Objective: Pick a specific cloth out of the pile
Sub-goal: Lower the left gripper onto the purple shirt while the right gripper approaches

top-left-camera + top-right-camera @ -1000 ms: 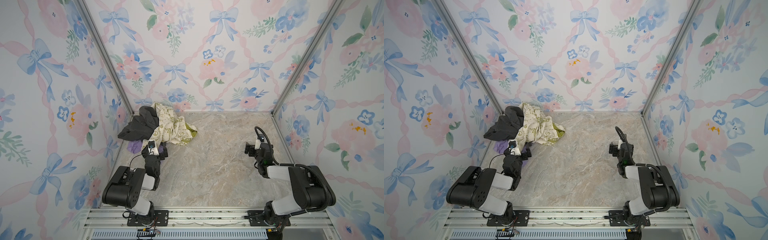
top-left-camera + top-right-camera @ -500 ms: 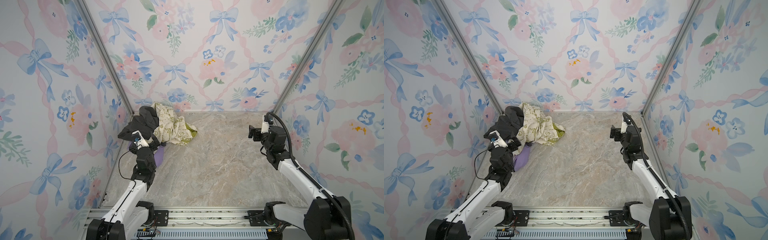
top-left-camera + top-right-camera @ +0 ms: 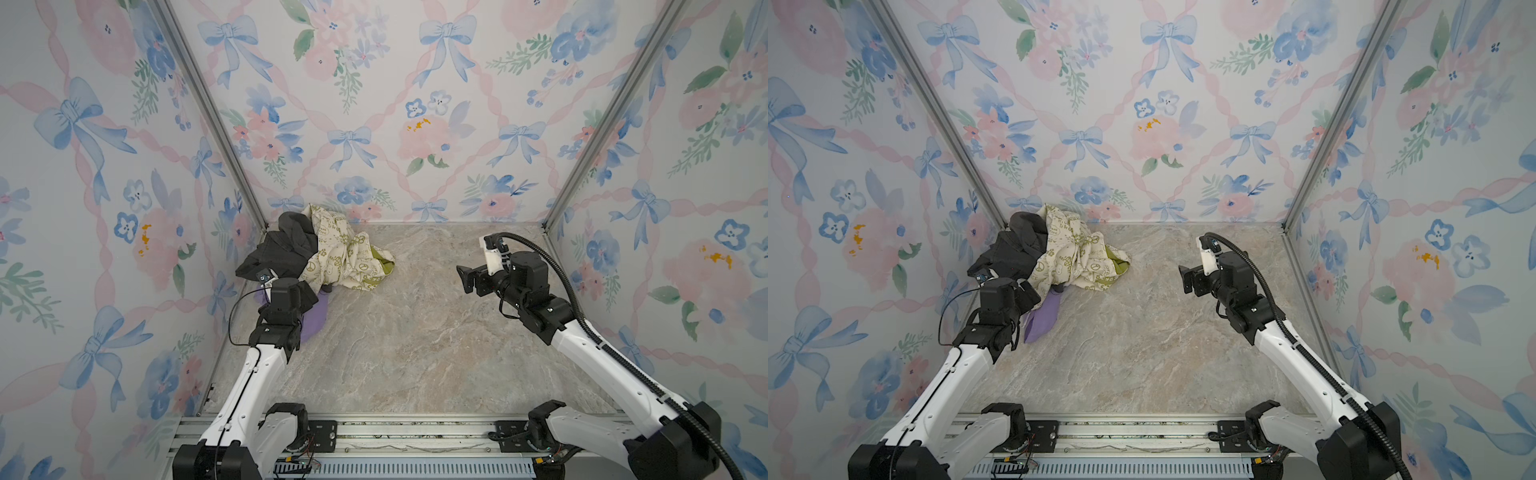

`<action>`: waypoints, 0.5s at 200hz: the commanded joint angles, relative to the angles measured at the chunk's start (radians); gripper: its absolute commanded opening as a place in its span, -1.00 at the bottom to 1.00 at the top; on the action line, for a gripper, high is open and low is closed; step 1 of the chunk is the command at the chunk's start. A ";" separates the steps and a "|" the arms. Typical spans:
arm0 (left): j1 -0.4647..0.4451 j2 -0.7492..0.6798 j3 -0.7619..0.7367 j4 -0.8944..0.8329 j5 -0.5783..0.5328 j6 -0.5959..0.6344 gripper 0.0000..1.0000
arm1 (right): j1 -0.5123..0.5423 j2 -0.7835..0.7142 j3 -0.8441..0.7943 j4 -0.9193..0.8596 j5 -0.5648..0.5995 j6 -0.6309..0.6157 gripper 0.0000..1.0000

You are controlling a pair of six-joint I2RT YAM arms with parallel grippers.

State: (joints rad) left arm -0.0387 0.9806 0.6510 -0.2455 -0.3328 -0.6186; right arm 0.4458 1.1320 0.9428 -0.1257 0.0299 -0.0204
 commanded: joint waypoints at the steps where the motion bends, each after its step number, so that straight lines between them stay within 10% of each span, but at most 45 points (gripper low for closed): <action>1: 0.004 0.015 0.003 -0.098 0.058 -0.090 0.87 | 0.030 -0.001 0.050 -0.108 0.023 -0.013 0.94; 100: -0.018 0.160 -0.012 -0.125 0.189 -0.175 0.82 | 0.032 -0.097 0.060 -0.285 0.104 -0.021 0.94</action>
State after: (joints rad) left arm -0.0429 1.1271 0.6479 -0.3470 -0.1787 -0.7643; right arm 0.4740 1.0546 0.9985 -0.3687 0.1131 -0.0204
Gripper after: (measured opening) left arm 0.916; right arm 0.970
